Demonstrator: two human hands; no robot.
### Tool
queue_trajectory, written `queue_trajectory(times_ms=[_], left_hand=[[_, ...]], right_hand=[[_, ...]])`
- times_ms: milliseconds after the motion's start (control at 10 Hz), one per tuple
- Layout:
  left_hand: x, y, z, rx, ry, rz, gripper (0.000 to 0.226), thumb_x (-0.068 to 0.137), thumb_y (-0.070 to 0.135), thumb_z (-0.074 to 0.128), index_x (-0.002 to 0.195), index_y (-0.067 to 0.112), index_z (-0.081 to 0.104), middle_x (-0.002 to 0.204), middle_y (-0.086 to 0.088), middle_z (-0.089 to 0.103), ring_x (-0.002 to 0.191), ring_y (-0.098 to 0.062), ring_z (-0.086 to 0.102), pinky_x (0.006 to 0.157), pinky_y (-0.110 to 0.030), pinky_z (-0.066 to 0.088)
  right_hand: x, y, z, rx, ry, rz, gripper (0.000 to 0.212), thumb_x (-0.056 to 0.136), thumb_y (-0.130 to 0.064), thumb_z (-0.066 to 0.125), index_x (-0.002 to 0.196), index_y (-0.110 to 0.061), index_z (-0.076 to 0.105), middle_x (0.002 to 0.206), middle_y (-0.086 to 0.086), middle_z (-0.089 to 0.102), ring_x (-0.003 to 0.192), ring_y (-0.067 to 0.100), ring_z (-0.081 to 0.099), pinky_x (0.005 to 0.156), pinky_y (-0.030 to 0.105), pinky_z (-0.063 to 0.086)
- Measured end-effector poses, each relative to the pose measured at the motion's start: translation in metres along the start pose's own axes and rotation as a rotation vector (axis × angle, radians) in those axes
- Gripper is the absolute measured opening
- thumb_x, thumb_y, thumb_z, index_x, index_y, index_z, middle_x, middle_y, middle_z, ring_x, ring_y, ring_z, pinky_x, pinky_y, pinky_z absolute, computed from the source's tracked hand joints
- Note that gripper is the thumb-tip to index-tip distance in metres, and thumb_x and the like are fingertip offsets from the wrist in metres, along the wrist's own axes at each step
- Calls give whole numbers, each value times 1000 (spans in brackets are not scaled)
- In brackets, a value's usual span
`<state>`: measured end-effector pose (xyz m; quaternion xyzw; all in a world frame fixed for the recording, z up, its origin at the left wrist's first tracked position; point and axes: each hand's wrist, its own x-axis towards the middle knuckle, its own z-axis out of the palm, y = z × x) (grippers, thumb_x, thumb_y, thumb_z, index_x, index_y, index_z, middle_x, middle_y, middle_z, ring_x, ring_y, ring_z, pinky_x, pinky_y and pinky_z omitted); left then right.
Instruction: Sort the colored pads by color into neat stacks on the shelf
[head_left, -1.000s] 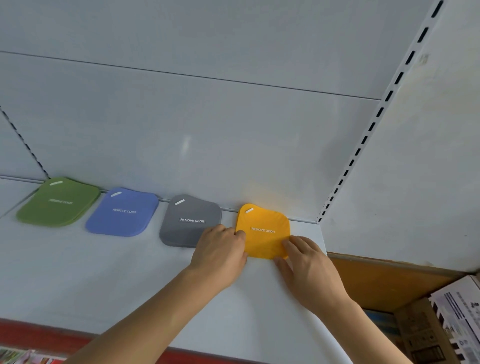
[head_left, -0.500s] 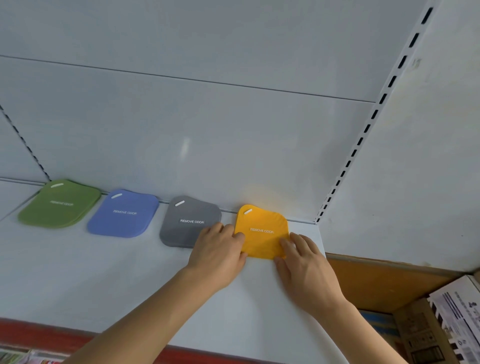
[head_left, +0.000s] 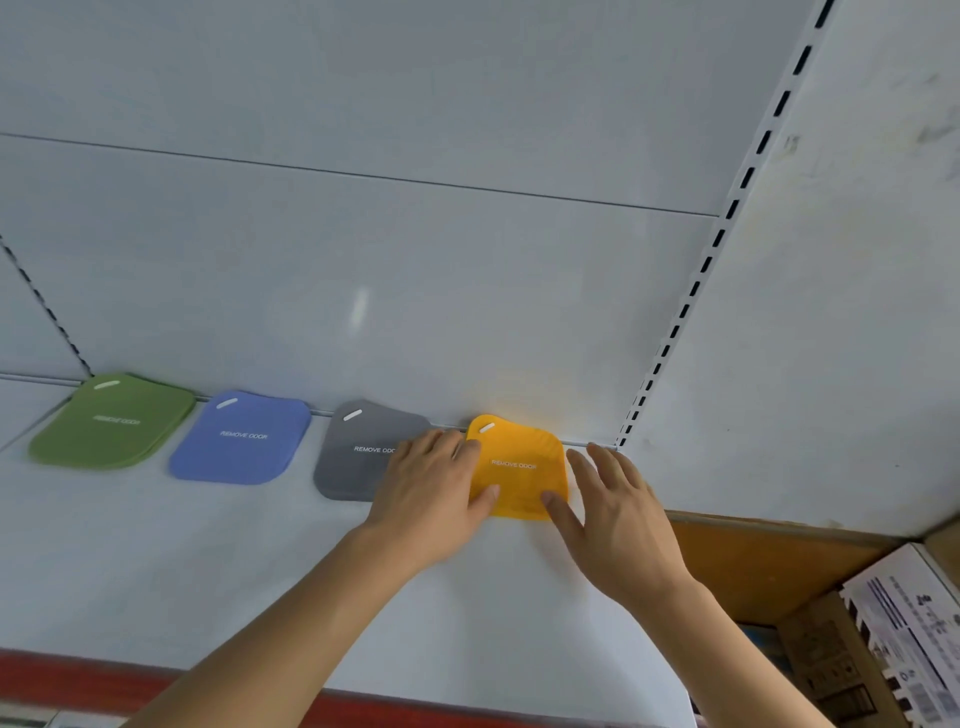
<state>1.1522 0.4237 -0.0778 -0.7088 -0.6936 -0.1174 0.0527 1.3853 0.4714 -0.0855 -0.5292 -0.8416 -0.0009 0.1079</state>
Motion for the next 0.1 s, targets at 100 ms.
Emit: queue_trajectory(times_ms=[100], left_hand=[[2, 3, -7, -40, 66, -30, 61, 91, 62, 35, 124, 19, 65, 118, 1, 68, 113, -27, 62, 92, -43, 52]], right_hand=[[-1, -2, -5, 27, 46, 11, 75, 101, -72, 23, 152, -21, 43, 157, 7, 46, 148, 28, 37, 116, 44, 42]])
